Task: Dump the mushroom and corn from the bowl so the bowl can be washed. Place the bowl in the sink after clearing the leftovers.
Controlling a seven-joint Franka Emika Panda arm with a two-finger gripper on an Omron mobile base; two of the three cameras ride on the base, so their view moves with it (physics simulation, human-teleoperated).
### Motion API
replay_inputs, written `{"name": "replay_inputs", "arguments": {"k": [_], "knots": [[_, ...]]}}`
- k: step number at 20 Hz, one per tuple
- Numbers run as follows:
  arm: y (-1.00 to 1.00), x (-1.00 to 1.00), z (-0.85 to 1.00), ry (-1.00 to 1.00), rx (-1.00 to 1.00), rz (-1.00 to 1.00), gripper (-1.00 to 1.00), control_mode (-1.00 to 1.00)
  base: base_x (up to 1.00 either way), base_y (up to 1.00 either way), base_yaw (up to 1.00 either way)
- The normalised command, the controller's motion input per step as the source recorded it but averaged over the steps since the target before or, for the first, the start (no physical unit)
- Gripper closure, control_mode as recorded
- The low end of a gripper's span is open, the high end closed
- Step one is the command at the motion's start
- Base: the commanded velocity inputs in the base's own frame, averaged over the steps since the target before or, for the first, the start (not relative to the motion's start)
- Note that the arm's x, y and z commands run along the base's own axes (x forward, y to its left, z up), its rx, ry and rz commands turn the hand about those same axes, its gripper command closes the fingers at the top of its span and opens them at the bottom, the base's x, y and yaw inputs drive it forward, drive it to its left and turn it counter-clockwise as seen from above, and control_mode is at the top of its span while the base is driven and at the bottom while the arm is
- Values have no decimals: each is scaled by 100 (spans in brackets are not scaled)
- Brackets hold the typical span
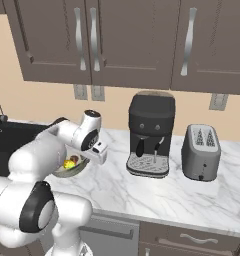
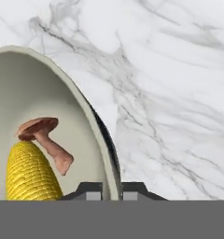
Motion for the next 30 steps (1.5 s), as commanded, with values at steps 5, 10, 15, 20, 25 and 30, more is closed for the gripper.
{"name": "replay_inputs", "arguments": {"k": [5,10,15,20,25,30], "knots": [[-7,-41,88,-15,3,-9,100,-100,0,0,0],[-22,-53,91,-12,17,-14,100,-100,0,0,0],[-16,-54,69,-5,34,-12,100,-100,0,0,0],[-16,-38,37,0,27,-1,100,-100,0,0,0],[0,-9,0,0,0,0,100,100,-11,2,0],[0,0,0,0,0,0,100,100,-73,42,1]]}}
